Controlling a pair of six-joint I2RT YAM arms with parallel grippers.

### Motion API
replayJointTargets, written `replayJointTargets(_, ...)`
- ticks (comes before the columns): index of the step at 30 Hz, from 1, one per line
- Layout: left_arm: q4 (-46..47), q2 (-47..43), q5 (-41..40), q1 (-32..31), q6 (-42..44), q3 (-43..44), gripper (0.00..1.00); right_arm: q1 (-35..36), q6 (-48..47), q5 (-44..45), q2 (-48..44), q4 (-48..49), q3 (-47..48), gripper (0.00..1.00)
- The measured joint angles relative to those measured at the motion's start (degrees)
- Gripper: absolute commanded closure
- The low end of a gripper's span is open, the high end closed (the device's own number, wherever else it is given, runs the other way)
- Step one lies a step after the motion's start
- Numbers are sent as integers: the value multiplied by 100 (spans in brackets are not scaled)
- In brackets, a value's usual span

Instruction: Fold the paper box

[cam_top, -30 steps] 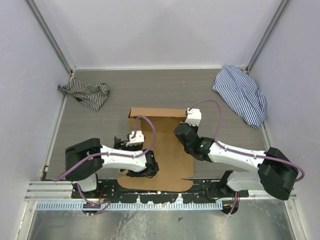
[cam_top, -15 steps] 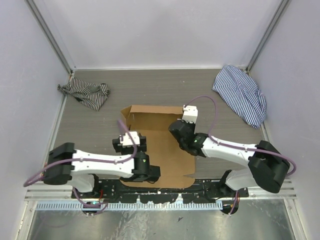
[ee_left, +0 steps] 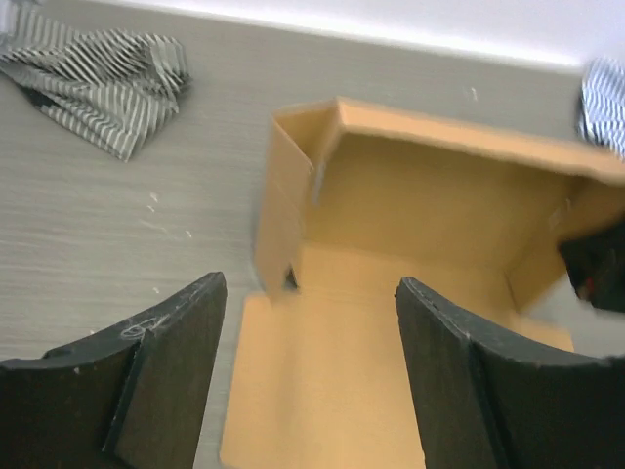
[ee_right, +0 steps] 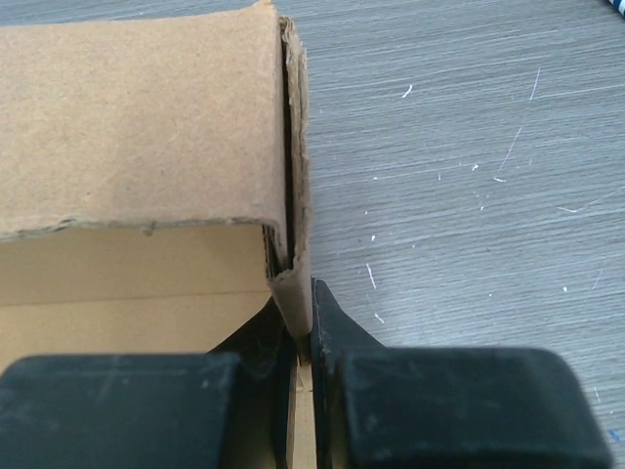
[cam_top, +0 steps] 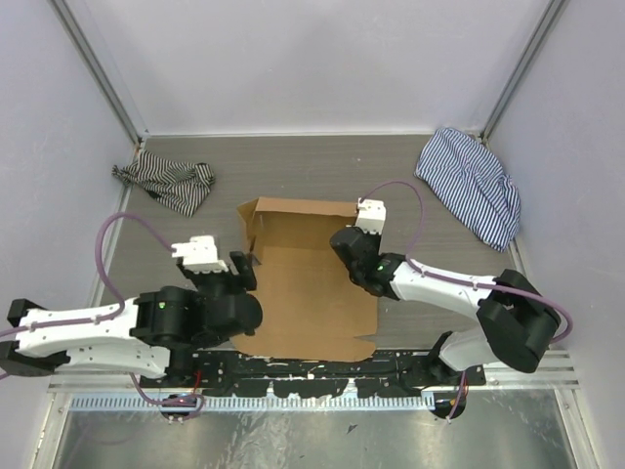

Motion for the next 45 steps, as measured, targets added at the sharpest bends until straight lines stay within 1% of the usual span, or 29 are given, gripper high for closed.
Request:
replayJointTargets(2,1593,-328,767,216,1775,-212,25,-170,-55,-146,2,0,42,91)
replayJointTargets(4,2479,-361,1558,691,3077,-116,21,-363,-122,-280,13,2,76,91)
replayJointTargets(5,2653,-275,1784,857,3451,31,18,-426,-155,-348,13,7,90,91)
replayJointTargets(7,3018,122,2334,1235,4365,726,14,-516,-238,-474,13,26,109,91)
replayJointTargets(10,3276,1019,3008,1805,5377,2103,13,-557,-400,-680,13,81,133,91)
replayJointTargets(11,3370,1357,3353,2157,5672,2559,13,-573,-448,-758,13,120,133,91)
replayJointTargets(12,3488,1576,3611,2500,5855,2811,15,-584,-487,-833,13,155,133,91)
replayJointTargets(13,3613,1794,4079,3051,5978,2973,18,-605,-551,-933,13,201,133,92)
replayJointTargets(14,3735,1926,4496,3545,5998,3008,20,-636,-616,-1056,13,254,133,92)
replayJointTargets(15,3866,2050,5027,4188,5921,2962,21,-678,-688,-1185,13,313,133,92)
replayJointTargets(17,4310,2175,6000,5440,5698,2553,23,-800,-831,-1427,13,424,127,93)
replayJointTargets(18,4531,2177,6334,5934,5589,2240,23,-890,-898,-1585,15,479,122,93)
replayJointTargets(19,4693,2157,6607,6382,5493,1899,23,-977,-944,-1731,17,529,122,93)
replayJointTargets(20,4793,2127,6806,6636,5447,1620,23,-1106,-1005,-1941,28,592,122,93)
replayJointTargets(22,4988,1987,7141,6793,5427,1084,21,-1384,-1080,-2297,57,728,125,93)
replayJointTargets(26,5641,1338,7624,6704,5488,-101,20,-1751,-1279,-2822,140,831,192,94)
replayJointTargets(29,6264,942,7689,6706,5567,-951,21,-1790,-1458,-3073,282,761,382,94)
replayJointTargets(32,7099,804,7569,6710,5521,-1775,21,-1788,-1631,-3178,437,723,562,94)
replayJointTargets(34,7823,776,7401,6730,5445,-2140,22,-1797,-1683,-3230,476,732,595,94)
replayJointTargets(40,9473,815,7215,6752,5174,-2977,21,-1810,-1773,-3272,503,741,612,94)
replayJointTargets(43,9772,542,7213,6754,5075,-3316,19,-1814,-1790,-3272,503,745,612,95)
replayJointTargets(45,9704,164,7222,6754,5031,-3519,18,-1825,-1792,-3294,503,748,612,95)
